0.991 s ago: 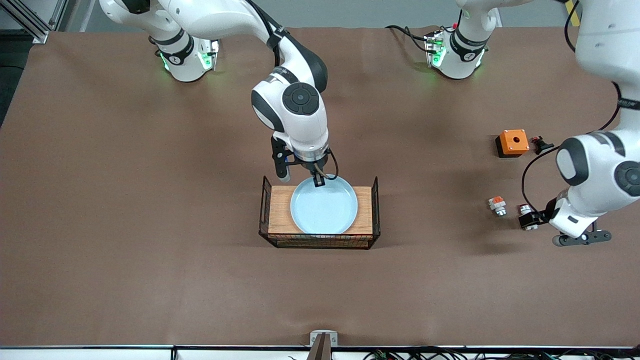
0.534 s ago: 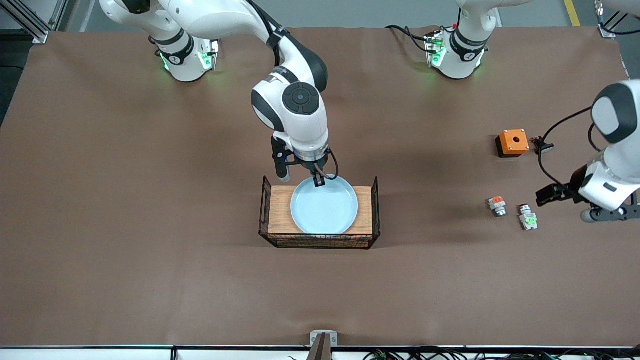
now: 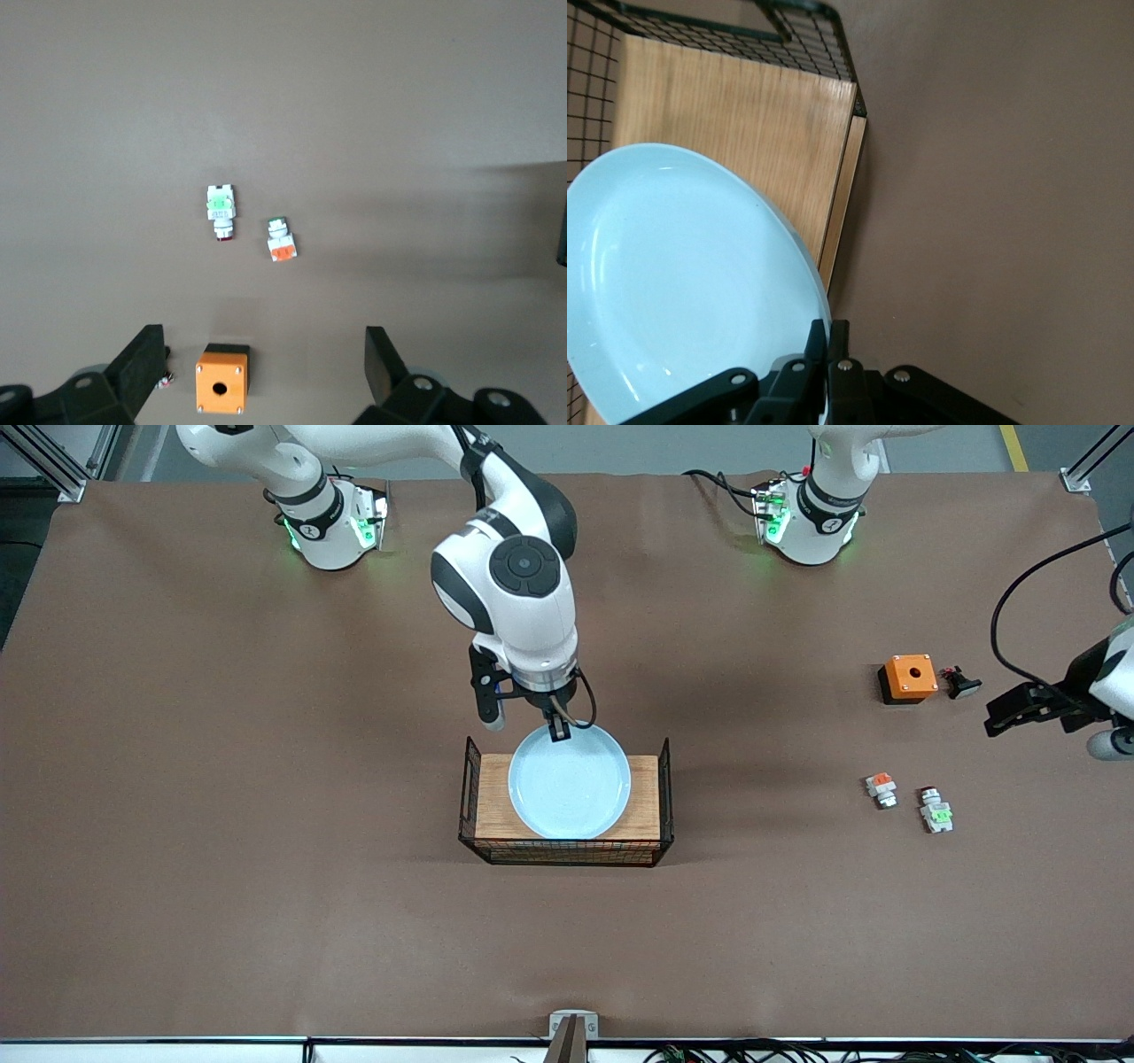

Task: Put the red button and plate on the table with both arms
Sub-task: 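Grasp the plate rim with the right gripper while the left gripper withdraws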

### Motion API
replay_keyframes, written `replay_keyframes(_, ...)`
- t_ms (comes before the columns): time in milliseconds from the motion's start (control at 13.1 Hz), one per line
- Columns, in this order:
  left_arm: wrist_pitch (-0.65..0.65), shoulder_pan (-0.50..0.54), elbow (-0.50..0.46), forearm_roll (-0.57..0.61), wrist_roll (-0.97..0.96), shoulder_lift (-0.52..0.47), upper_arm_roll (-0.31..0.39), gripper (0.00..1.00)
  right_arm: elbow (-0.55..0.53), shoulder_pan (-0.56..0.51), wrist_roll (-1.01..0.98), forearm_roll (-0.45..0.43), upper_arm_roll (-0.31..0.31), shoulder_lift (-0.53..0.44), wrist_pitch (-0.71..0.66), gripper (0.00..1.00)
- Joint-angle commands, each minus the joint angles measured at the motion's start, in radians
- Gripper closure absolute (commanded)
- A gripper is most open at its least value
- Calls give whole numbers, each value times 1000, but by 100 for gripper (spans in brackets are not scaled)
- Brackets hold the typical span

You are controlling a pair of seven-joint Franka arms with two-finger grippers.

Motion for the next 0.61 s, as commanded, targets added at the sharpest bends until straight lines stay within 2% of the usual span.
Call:
replay_keyframes(0, -135, 1, 110, -19, -57, 7, -13, 1, -4, -12, -39, -2, 15, -72, -87, 100)
replay_keyframes(229, -197, 1, 159, -19, -127, 6, -38, 1, -4, -22, -212, -1, 9, -153, -221, 100)
replay_keyframes(534, -234, 0, 182, -17, -135, -9, -58, 1, -6, -168, -561, 47, 7, -258, -359, 100)
